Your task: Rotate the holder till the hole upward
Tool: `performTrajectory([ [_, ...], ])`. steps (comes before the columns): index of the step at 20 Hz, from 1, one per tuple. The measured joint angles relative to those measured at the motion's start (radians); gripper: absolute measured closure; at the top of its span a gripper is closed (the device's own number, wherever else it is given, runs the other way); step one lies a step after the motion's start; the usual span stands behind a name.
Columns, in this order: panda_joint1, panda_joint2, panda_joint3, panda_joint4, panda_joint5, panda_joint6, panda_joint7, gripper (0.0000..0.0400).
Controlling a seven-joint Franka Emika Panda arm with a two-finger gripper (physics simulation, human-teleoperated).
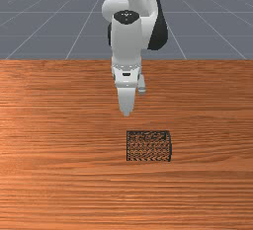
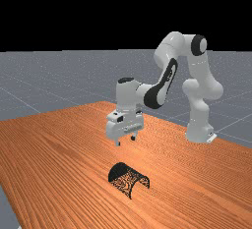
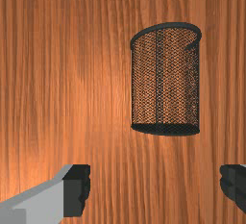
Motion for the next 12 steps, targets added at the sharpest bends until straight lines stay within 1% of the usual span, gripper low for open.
performTrajectory([
  [1, 0.0, 0.0, 0.0, 0.0, 0.0, 0.0, 0.0, 0.0157],
  [2, 0.0, 0.0, 0.0, 0.0, 0.0, 0.0, 0.0, 0.0252],
  [3, 0.0, 0.0, 0.0, 0.0, 0.0, 0.0, 0.0, 0.031],
  [4, 0.0, 0.0, 0.0, 0.0, 0.0, 0.0, 0.0, 0.0346],
  [5, 0.0, 0.0, 0.0, 0.0, 0.0, 0.0, 0.0, 0.0367],
  [6, 0.0, -0.011, 0.0, -0.017, 0.0, 0.025, 0.0, 0.0223],
  [7, 0.003, 0.003, -0.004, 0.013, 0.002, -0.009, 0.023, 0.0135],
  [8, 0.003, 0.011, -0.004, 0.025, 0.002, -0.013, 0.022, 0.0082],
  [9, 0.004, 0.018, -0.004, 0.037, 0.002, -0.018, 0.023, 0.005],
  [10, 0.004, 0.026, -0.004, 0.05, 0.002, -0.022, 0.027, 0.003],
  [11, 0.007, 0.026, -0.005, 0.05, 0.002, -0.022, 0.038, 0.0018],
  [12, -0.005, 0.027, 0.016, 0.05, 0.035, -0.022, -0.002, 0.0011],
])
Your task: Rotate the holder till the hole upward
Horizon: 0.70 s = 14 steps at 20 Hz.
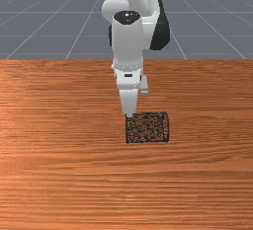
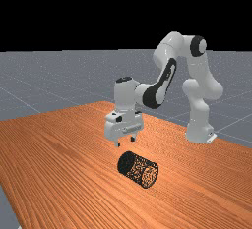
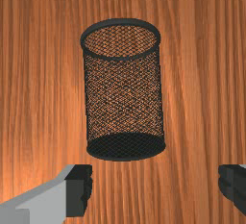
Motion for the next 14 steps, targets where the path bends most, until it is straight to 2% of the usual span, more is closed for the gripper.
performTrajectory([
  [2, 0.006, 0.002, 0.02, 0.002, 0.028, 0.0, 0.005, 0.0004],
  [9, 0.089, 0.025, 0.065, 0.033, 0.042, 0.003, 0.119, 0.0],
  [10, 0.11, 0.029, 0.061, 0.041, 0.022, -0.001, 0.15, 0.0],
  [11, 0.107, 0.036, 0.083, 0.048, 0.057, 0.005, 0.141, 0.0],
  [13, 0.179, 0.05, 0.046, 0.077, -0.016, -0.013, 0.295, 0.0],
  [14, 0.199, 0.06, 0.046, 0.093, -0.019, -0.018, 0.34, 0.0],
])
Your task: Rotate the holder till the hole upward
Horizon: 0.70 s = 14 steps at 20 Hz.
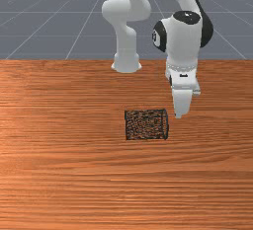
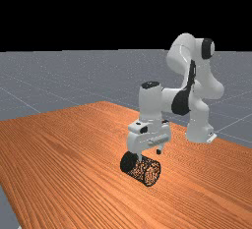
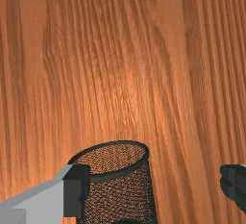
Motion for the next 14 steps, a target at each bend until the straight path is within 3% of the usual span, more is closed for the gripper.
performTrajectory([
  [3, 0.055, 0.033, 0.008, 0.053, -0.01, -0.017, 0.079, 0.0],
  [4, 0.051, 0.07, 0.031, 0.126, -0.003, -0.109, 0.02, 0.0],
  [6, 0.059, 0.092, 0.031, 0.161, -0.009, -0.106, 0.018, 0.0],
  [7, 0.057, 0.139, 0.034, 0.249, -0.004, -0.18, 0.012, 0.0],
  [10, 0.054, 0.17, 0.033, 0.246, -0.003, -0.142, 0.008, 0.0],
  [11, 0.096, 0.171, -0.012, 0.215, -0.076, -0.082, 0.069, 0.0],
  [14, 0.101, 0.221, -0.017, 0.213, -0.075, -0.031, 0.069, 0.0],
])
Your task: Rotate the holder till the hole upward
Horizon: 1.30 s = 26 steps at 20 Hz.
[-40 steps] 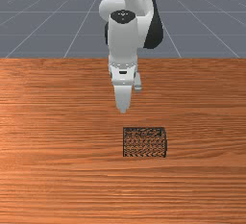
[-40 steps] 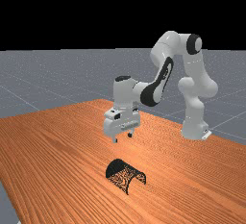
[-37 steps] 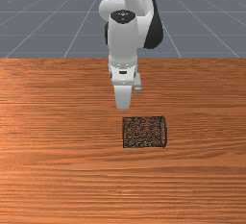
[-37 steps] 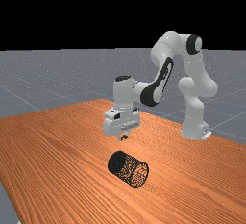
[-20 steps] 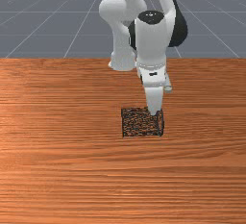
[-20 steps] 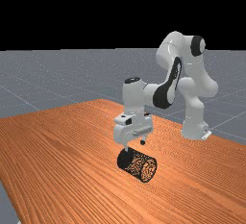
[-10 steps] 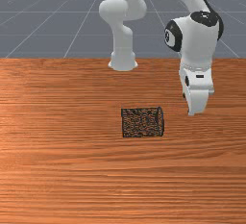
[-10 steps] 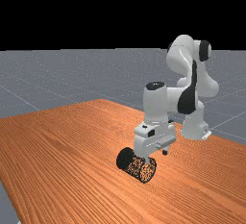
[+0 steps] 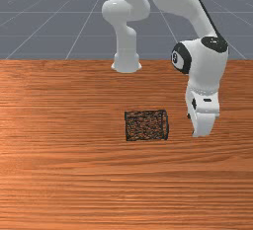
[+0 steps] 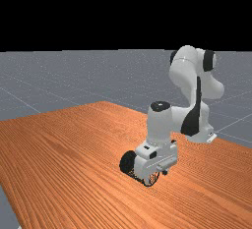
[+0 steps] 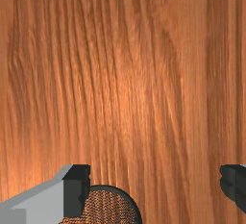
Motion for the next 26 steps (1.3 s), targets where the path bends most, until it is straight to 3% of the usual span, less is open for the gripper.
performTrajectory([
  [2, 0.062, 0.069, -0.063, 0.073, -0.08, -0.068, 0.072, 0.0],
  [4, 0.083, 0.103, -0.083, 0.094, -0.098, -0.074, 0.091, 0.0],
  [5, 0.124, 0.173, -0.123, 0.213, -0.143, -0.195, 0.118, 0.0],
  [6, 0.026, 0.073, -0.01, 0.022, -0.011, 0.035, 0.021, 0.0],
  [10, 0.143, 0.14, -0.076, 0.154, -0.103, -0.1, 0.144, 0.0],
  [14, 0.222, 0.146, -0.136, 0.159, -0.189, -0.182, 0.221, 0.0],
  [15, 0.323, 0.367, -0.316, 0.538, -0.279, -0.534, 0.212, 0.0],
  [16, 0.313, 0.308, -0.259, 0.427, -0.33, -0.482, 0.256, 0.0],
  [17, 0.246, 0.155, -0.173, 0.162, -0.236, -0.223, 0.241, 0.0],
  [18, 0.325, 0.29, -0.28, 0.374, -0.36, -0.475, 0.269, 0.0],
  [21, 0.327, 0.263, -0.32, 0.294, -0.412, -0.459, 0.275, 0.0],
  [23, 0.268, 0.144, -0.271, 0.099, -0.358, -0.262, 0.264, 0.0],
  [26, 0.251, 0.121, -0.276, 0.053, -0.363, -0.222, 0.251, 0.0],
])
